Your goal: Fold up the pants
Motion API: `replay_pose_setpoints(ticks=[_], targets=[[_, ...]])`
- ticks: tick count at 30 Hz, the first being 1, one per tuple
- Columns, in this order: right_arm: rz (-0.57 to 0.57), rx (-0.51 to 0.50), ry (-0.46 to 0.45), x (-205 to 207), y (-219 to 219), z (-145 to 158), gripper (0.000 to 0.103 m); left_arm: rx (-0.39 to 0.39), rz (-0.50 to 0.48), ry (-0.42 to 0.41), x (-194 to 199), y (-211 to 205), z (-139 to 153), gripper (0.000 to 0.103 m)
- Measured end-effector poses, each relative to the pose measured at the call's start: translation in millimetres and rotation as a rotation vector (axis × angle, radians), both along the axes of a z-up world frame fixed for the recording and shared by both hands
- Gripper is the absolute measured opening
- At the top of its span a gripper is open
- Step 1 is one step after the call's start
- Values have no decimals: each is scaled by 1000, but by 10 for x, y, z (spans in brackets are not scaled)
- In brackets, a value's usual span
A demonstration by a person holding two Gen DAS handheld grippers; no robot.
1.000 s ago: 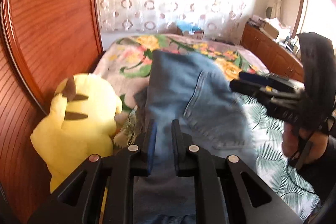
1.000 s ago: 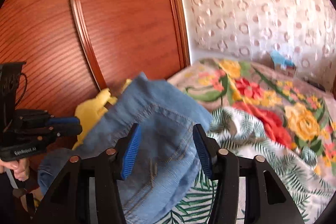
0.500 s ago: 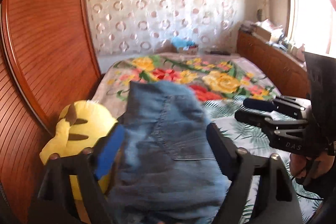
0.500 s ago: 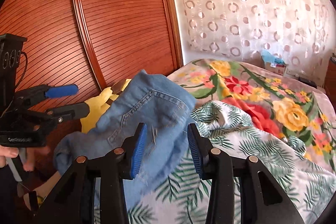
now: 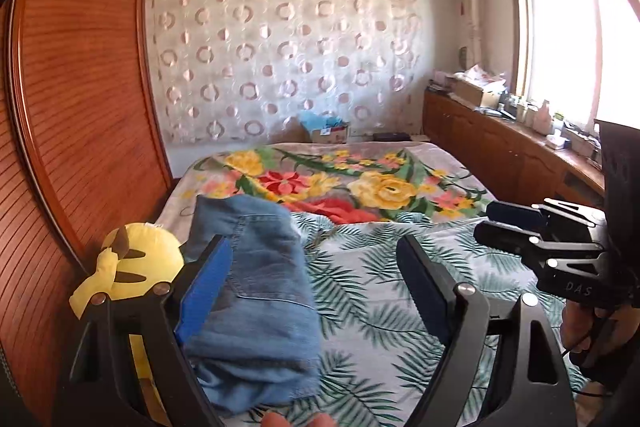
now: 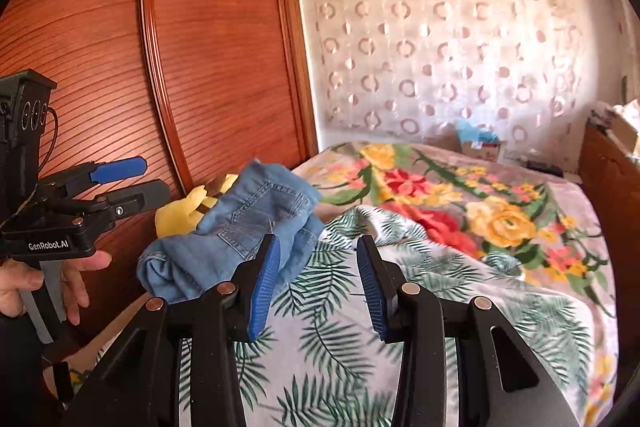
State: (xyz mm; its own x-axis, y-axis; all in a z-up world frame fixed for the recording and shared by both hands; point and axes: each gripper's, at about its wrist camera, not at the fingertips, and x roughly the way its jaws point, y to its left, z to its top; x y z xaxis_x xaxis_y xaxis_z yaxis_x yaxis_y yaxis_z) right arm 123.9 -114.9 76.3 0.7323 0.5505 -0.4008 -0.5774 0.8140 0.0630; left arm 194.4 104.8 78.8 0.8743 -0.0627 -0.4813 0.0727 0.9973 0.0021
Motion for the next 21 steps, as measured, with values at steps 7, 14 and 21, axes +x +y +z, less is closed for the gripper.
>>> replay_pose_setpoints(ticks=[7, 14, 21], targets=[[-64, 23, -58, -722, -391, 203, 41, 4, 10, -59, -348, -310, 169, 84], [-157, 21, -85, -1324, -619, 296, 43, -1, 48, -93, -653, -570, 180, 84], [-259, 8, -107, -1786, -720, 357, 55, -16, 28, -90, -924, -767, 185, 84]])
